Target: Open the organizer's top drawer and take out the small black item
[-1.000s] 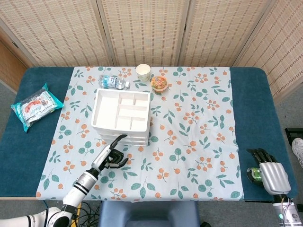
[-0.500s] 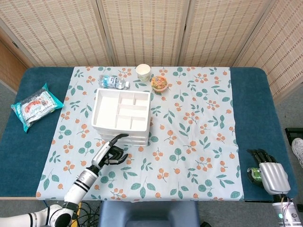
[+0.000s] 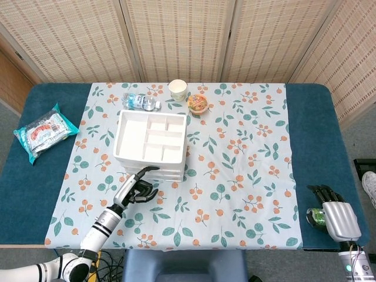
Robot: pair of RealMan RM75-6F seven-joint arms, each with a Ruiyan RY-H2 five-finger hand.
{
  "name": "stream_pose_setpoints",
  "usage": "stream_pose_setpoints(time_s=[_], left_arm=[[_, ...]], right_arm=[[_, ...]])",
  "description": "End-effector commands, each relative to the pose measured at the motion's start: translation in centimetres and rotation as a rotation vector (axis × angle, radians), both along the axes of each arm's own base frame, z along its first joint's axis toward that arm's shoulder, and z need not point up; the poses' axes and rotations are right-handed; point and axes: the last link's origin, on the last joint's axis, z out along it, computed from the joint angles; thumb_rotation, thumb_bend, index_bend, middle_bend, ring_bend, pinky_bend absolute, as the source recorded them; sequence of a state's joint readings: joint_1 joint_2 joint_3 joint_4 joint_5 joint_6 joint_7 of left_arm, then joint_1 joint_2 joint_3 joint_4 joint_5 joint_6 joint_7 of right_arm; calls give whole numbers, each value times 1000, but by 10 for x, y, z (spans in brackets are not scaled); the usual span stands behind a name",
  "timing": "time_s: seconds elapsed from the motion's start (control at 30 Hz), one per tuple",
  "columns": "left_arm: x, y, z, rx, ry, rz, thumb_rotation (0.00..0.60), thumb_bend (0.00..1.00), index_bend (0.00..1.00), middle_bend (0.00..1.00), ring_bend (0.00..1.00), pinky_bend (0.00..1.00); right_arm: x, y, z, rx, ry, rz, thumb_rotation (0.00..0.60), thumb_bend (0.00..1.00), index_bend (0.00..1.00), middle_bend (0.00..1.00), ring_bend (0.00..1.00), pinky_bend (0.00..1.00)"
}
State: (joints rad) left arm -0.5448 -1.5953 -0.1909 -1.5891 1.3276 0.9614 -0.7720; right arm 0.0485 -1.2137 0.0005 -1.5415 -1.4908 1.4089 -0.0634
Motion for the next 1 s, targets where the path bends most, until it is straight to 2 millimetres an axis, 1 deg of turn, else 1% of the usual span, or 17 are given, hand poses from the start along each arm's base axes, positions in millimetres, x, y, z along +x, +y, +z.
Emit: stream_pose_setpoints(time_s=[0.03, 0.3, 0.83, 0.9, 1.0], left_arm=[[0, -2, 0, -1, -6, 2, 600, 359, 205, 880, 978, 1000], [-1, -7, -2, -12, -9, 0, 600, 359, 218, 880, 978, 1000], [-7, -25, 3, -24, -1, -14, 600, 359, 217, 880, 978, 1000], [-8, -28, 4, -28, 1, -15, 600, 359, 202, 881, 978, 1000], [-9, -31, 5, -37, 7, -20, 600, 359, 123, 881, 978, 1000]], right_arm=[[0, 0, 0, 1, -1, 0, 600, 327, 139, 196, 171, 252], [0, 1, 0, 1, -5, -3, 600, 327, 139, 196, 170, 252], [-1, 1, -1, 4, -7, -7, 600, 327, 139, 196, 170, 252], [-1, 1, -1, 6, -7, -7, 600, 327, 139, 196, 170, 252], [-1, 1, 0, 5, -8, -8, 600, 327, 139, 196, 170, 252]])
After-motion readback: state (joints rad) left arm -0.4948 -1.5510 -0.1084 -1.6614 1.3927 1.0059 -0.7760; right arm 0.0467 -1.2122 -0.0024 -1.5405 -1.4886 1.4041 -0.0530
